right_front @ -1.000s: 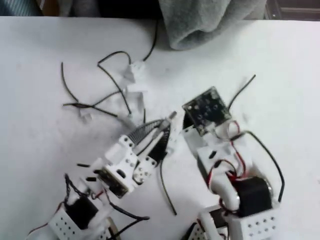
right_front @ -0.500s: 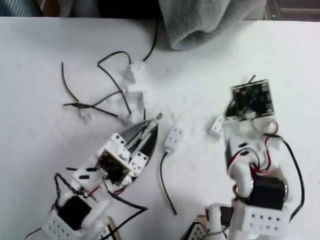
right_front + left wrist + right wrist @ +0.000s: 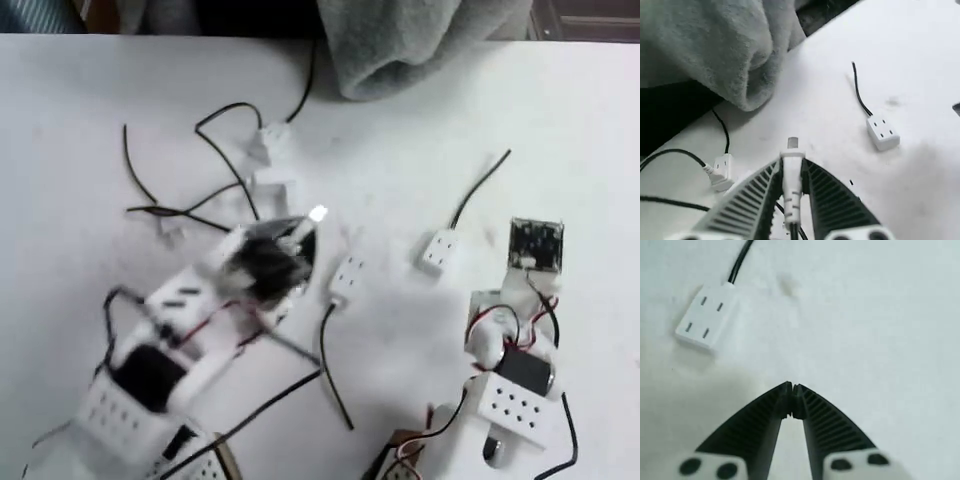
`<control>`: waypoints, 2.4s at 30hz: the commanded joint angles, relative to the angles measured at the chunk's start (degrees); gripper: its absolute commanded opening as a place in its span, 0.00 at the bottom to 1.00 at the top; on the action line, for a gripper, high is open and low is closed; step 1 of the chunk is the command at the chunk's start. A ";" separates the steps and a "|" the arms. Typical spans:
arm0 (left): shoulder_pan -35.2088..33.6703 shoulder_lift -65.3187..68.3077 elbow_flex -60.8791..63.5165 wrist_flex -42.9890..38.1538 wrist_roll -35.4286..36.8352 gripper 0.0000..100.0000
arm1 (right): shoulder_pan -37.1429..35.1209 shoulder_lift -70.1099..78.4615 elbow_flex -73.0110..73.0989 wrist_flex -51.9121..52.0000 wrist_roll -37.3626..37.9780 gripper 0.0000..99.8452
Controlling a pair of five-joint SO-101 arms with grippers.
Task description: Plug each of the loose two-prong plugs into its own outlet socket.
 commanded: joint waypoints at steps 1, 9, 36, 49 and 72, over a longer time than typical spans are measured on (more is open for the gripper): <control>3.21 16.13 -19.60 7.12 -7.91 0.02 | 2.86 -0.75 1.67 -2.51 -1.23 0.02; -0.75 49.80 -59.08 27.87 -17.05 0.02 | 3.03 -0.75 3.08 -3.74 -1.41 0.02; -1.89 90.86 -104.53 59.34 53.54 0.02 | 32.31 -0.75 6.59 -8.75 3.34 0.02; -3.30 86.11 -93.54 58.90 95.82 0.02 | 30.29 -0.66 7.82 -10.24 3.43 0.02; 1.89 96.40 -90.46 52.22 109.10 0.02 | 25.45 -0.75 7.47 -5.76 3.52 0.02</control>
